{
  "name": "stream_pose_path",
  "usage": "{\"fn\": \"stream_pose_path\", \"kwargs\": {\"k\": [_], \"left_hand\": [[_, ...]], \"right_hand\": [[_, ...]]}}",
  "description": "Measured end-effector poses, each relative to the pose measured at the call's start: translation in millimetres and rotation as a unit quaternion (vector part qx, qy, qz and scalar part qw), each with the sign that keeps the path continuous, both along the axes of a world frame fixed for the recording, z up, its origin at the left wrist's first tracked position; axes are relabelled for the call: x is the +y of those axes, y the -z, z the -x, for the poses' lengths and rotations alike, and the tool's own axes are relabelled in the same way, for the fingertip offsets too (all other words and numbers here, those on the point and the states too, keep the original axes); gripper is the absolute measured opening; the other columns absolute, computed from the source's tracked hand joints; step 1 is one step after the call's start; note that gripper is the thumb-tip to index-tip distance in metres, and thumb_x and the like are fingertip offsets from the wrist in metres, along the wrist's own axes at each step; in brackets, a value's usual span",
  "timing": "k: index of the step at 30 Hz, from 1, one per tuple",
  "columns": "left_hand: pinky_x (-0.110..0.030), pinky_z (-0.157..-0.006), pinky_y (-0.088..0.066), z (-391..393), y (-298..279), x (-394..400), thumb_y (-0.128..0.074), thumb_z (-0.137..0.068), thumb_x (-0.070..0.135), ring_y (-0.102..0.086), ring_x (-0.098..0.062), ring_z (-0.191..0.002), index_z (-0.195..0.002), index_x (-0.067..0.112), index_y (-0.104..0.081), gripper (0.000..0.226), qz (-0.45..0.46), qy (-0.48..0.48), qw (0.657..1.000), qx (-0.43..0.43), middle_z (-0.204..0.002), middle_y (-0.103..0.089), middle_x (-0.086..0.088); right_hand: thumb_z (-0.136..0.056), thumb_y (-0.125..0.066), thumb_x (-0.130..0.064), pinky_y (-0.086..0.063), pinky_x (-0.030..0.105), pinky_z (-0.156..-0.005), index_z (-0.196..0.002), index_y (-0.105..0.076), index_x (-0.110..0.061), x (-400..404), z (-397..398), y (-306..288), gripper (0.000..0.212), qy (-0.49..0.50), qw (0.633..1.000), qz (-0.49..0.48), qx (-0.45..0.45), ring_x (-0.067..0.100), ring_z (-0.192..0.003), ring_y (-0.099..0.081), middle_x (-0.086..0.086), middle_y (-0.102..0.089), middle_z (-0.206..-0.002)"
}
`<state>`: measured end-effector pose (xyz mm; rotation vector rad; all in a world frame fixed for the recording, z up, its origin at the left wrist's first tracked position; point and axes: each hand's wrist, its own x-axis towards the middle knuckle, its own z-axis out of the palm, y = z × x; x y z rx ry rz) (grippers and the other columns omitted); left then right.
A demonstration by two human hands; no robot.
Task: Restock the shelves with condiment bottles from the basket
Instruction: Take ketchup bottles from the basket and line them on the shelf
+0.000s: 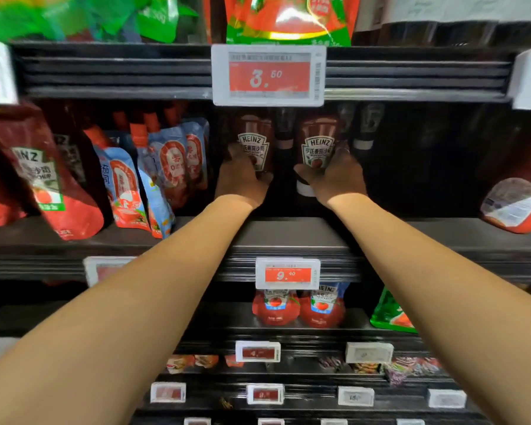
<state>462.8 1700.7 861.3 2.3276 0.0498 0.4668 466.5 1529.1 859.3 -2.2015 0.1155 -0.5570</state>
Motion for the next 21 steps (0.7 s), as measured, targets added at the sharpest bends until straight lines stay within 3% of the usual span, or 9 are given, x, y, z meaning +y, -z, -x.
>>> {"fn": "stream_pose_path", "kwargs": {"k": [3, 13, 16, 19, 21], "left_hand": [[-0.031, -0.096, -0.046, -11.7, 2.3, 0.9, -0.082, -0.082, 0.028, -0.059, -0.032, -0.123, -0.142, 0.002, -0.035, 0.081, -0.004, -0.007, 0.999, -0.038, -0.133, -0.063, -0.014], [-0.034, -0.097, -0.050, -82.1, 18.7, -3.2, -0.080, -0.084, 0.034, -0.063, -0.029, -0.119, -0.132, 0.009, -0.059, 0.058, -0.056, -0.019, 0.994, -0.093, -0.127, -0.067, -0.012], [-0.037, -0.097, -0.054, -104.2, 17.8, -5.4, -0.084, -0.079, 0.037, -0.064, -0.032, -0.116, -0.129, 0.006, -0.062, 0.062, -0.051, -0.025, 0.996, -0.074, -0.125, -0.068, -0.017], [-0.039, -0.096, -0.055, -119.2, 15.7, -8.2, -0.084, -0.079, 0.035, -0.066, -0.033, -0.113, -0.126, 0.005, -0.064, 0.059, -0.060, -0.016, 0.996, -0.060, -0.123, -0.068, -0.019], [-0.036, -0.097, -0.052, -122.2, 18.6, -9.4, -0.082, -0.081, 0.034, -0.064, -0.034, -0.116, -0.135, 0.008, -0.055, 0.066, -0.068, -0.023, 0.994, -0.078, -0.127, -0.066, -0.017]], "right_hand": [[-0.079, -0.083, -0.045, -0.050, 0.033, -0.092, -0.131, -0.053, -0.004, 7.9, -11.6, -0.9, 0.073, 0.020, 1.000, 0.019, -0.014, 0.033, -0.121, -0.061, 0.014, -0.063, -0.131], [-0.081, -0.078, -0.054, -0.050, 0.031, -0.091, -0.131, -0.056, -0.012, 29.3, -80.6, 6.2, 0.069, 0.038, 0.997, 0.062, -0.020, 0.027, -0.117, -0.063, 0.009, -0.066, -0.127], [-0.079, -0.079, -0.056, -0.045, 0.025, -0.081, -0.123, -0.064, -0.013, 29.2, -107.9, 5.5, 0.063, 0.049, 0.997, 0.051, 0.006, 0.025, -0.117, -0.065, 0.007, -0.069, -0.124], [-0.079, -0.080, -0.052, -0.048, 0.030, -0.087, -0.125, -0.060, -0.014, 27.2, -126.7, 5.0, 0.063, 0.039, 0.999, 0.006, 0.012, 0.027, -0.119, -0.064, 0.007, -0.068, -0.127], [-0.081, -0.079, -0.052, -0.048, 0.031, -0.091, -0.134, -0.053, -0.014, 28.0, -129.2, 10.3, 0.070, 0.038, 0.999, 0.002, -0.006, 0.030, -0.123, -0.061, 0.011, -0.064, -0.133]]}}
